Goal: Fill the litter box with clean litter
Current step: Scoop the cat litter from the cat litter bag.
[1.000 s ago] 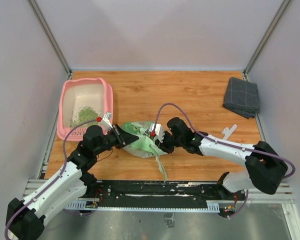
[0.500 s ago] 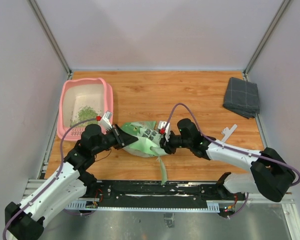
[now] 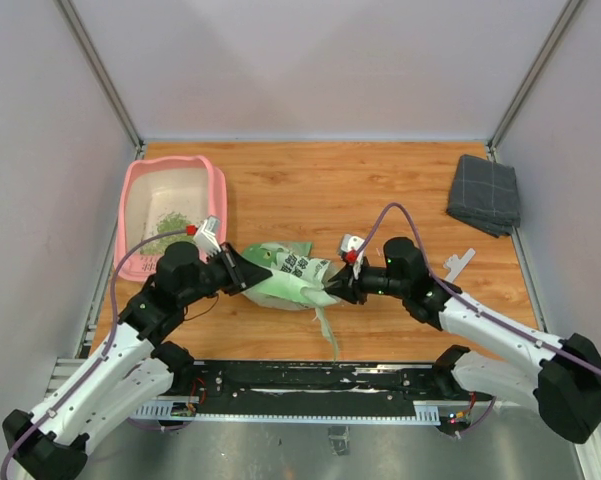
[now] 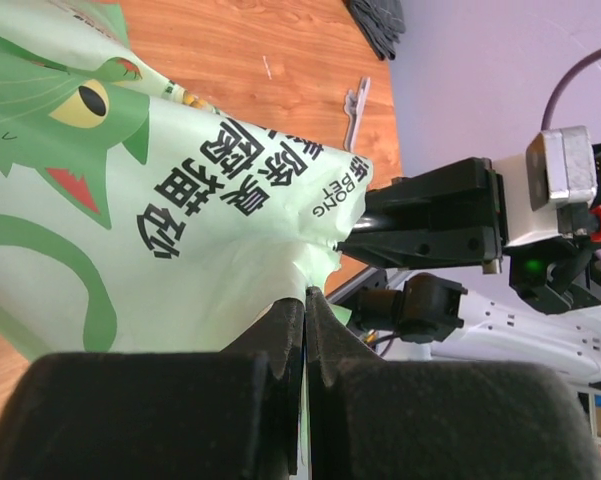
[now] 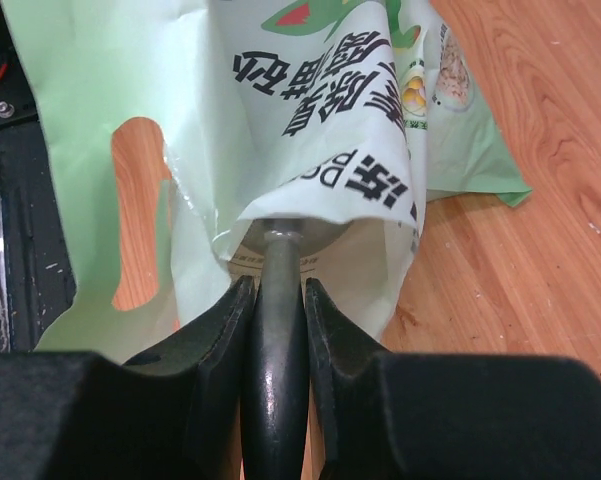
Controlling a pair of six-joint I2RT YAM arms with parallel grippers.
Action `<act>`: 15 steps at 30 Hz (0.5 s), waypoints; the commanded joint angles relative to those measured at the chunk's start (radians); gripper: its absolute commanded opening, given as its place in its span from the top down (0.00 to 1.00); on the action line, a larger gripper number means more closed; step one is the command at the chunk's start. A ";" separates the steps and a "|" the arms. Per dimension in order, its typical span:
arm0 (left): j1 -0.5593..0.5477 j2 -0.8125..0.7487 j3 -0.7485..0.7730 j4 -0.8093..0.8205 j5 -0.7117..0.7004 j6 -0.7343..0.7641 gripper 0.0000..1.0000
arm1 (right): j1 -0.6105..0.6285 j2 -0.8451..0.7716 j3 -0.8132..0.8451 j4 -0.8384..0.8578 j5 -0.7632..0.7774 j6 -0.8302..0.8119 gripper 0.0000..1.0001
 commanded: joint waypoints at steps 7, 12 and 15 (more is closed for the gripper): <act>0.001 -0.024 0.120 -0.042 -0.108 0.050 1.00 | -0.024 -0.216 -0.059 -0.068 0.055 0.077 0.99; 0.001 -0.035 0.152 -0.045 -0.128 0.043 1.00 | -0.030 -0.342 -0.089 -0.102 0.088 0.121 0.99; 0.001 -0.038 0.166 -0.036 -0.132 0.038 1.00 | -0.030 -0.409 -0.095 -0.136 0.111 0.136 0.99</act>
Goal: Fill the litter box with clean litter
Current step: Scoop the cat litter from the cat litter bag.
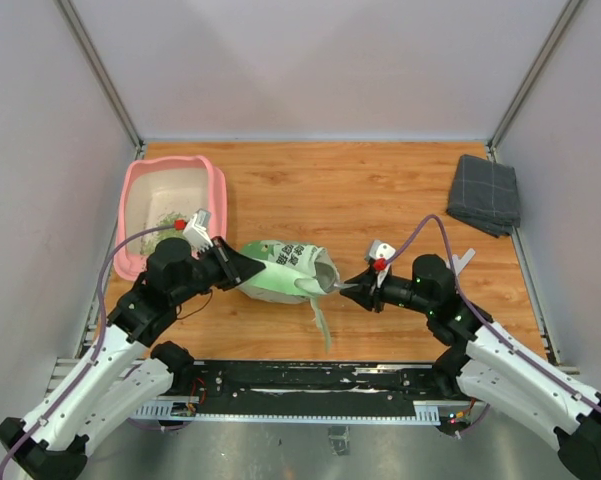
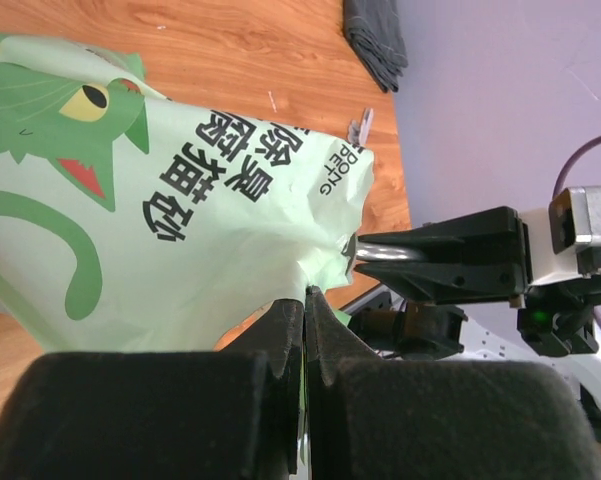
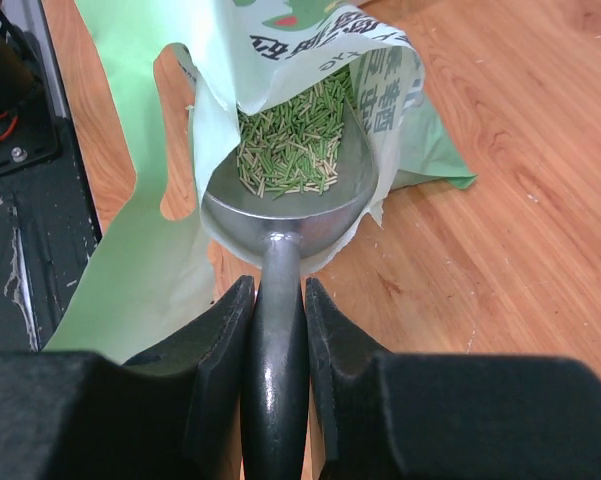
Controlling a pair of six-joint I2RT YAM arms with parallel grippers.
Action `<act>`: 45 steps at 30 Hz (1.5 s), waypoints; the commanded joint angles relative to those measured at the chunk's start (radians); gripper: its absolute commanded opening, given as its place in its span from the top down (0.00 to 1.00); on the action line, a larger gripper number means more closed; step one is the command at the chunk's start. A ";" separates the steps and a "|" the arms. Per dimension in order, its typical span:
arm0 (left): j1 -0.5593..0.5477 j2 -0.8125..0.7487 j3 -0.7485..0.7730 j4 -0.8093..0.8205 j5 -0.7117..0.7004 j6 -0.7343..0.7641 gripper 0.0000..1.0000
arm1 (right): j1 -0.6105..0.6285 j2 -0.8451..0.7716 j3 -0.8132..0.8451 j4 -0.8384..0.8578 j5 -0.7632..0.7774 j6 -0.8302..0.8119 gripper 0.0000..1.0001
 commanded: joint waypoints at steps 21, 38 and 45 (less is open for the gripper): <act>0.001 -0.056 0.064 0.071 -0.086 -0.025 1.00 | -0.013 -0.406 -0.090 -0.052 0.115 0.030 0.99; 0.001 -0.014 0.124 0.097 -0.173 0.011 1.00 | -0.013 -0.543 -0.097 -0.104 0.157 0.030 0.99; 0.001 -0.001 0.133 0.100 -0.160 0.015 1.00 | -0.013 -0.595 -0.093 -0.120 0.172 0.030 0.99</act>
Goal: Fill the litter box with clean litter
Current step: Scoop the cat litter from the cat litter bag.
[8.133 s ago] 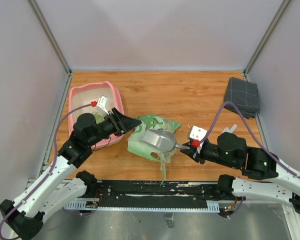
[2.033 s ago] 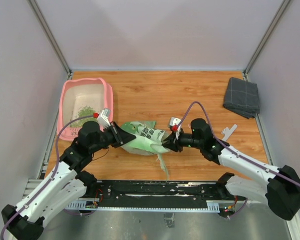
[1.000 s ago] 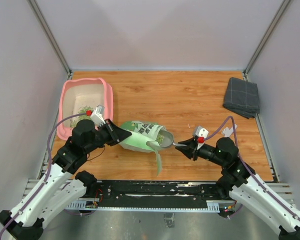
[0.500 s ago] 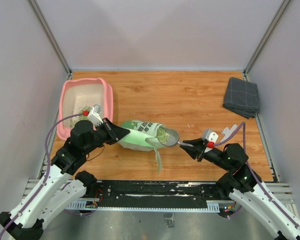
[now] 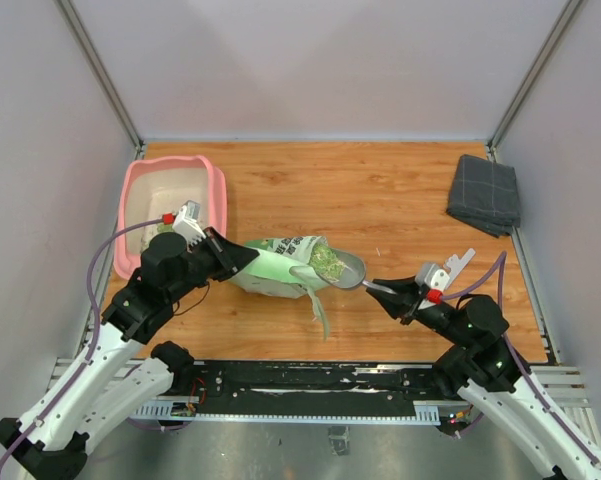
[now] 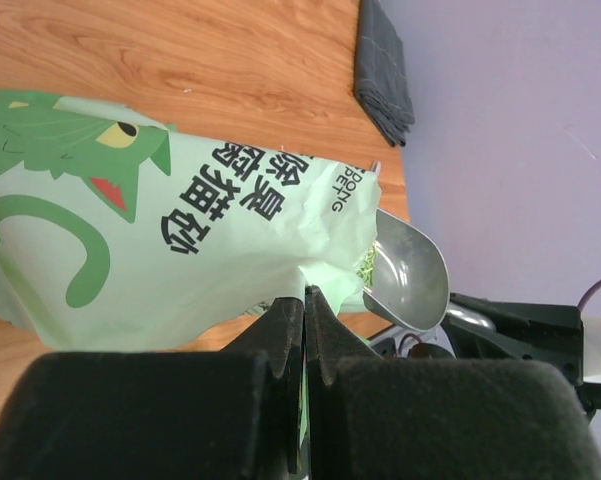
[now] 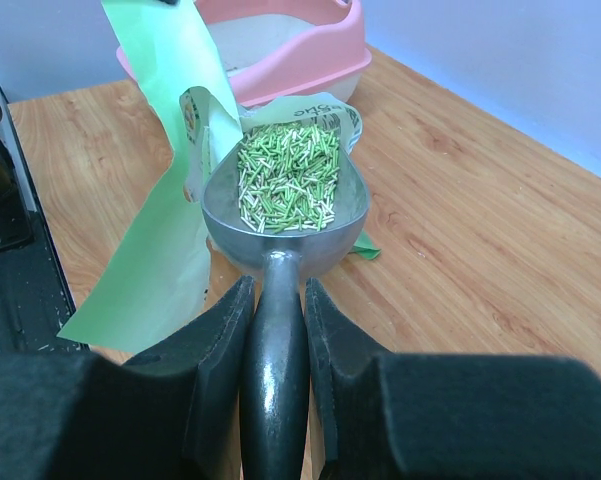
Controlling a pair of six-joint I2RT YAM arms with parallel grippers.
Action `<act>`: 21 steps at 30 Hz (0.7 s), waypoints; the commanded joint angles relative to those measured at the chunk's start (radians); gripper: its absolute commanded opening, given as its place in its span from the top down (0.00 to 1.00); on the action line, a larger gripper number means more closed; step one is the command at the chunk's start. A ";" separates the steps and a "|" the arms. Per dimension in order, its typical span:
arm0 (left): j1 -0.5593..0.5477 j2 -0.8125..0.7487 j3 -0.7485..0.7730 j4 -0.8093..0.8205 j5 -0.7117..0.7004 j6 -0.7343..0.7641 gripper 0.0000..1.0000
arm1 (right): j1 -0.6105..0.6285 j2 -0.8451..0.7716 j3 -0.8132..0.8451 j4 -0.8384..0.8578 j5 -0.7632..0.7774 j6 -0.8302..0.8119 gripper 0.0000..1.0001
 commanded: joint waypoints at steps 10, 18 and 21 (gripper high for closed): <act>0.003 -0.027 0.044 0.134 -0.031 0.009 1.00 | -0.013 -0.052 0.034 -0.034 0.000 0.004 0.99; 0.003 -0.027 0.040 0.137 -0.022 0.002 1.00 | -0.013 -0.102 0.034 -0.041 0.014 0.003 0.99; 0.003 -0.027 0.041 0.137 -0.022 0.002 1.00 | -0.014 -0.109 0.037 -0.046 0.015 0.004 0.99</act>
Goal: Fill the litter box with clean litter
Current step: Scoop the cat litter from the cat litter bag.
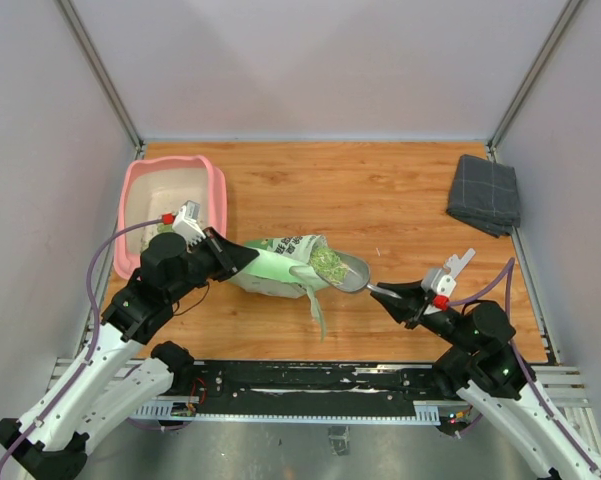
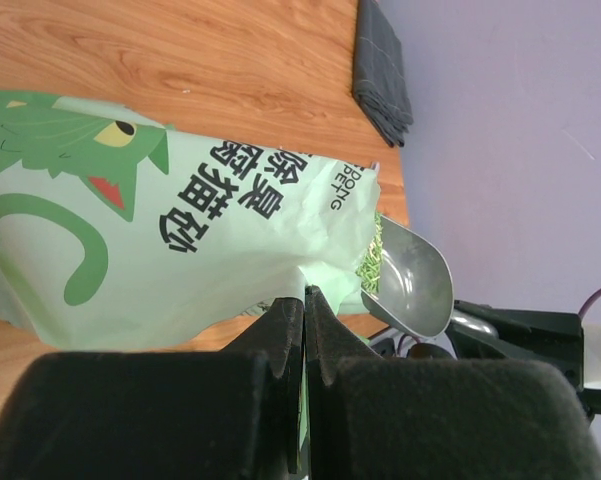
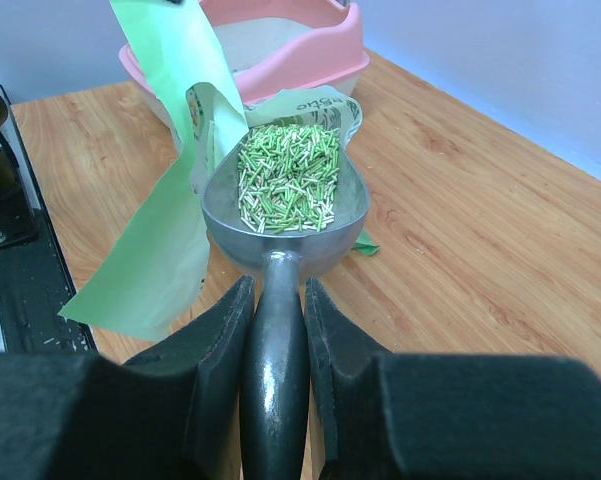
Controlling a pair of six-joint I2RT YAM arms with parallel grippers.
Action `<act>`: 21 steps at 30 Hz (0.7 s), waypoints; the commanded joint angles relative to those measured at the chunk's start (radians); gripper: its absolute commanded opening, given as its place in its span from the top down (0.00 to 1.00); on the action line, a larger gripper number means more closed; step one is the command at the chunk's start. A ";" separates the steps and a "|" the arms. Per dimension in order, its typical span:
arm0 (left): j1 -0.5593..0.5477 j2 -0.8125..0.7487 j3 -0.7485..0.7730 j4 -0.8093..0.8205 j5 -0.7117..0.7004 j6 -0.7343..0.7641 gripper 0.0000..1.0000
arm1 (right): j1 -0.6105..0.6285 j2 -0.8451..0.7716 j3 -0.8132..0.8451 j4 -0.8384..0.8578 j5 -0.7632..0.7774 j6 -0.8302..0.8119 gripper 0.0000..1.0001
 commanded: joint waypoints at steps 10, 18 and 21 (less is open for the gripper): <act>0.003 -0.030 0.030 0.145 -0.011 -0.008 1.00 | -0.013 -0.049 0.079 0.005 0.031 0.011 0.99; 0.003 -0.048 -0.001 0.161 -0.002 -0.029 1.00 | -0.013 -0.042 0.086 0.020 0.027 0.015 0.99; 0.003 -0.051 -0.008 0.165 0.000 -0.031 1.00 | -0.013 -0.034 0.040 0.047 0.017 0.035 0.99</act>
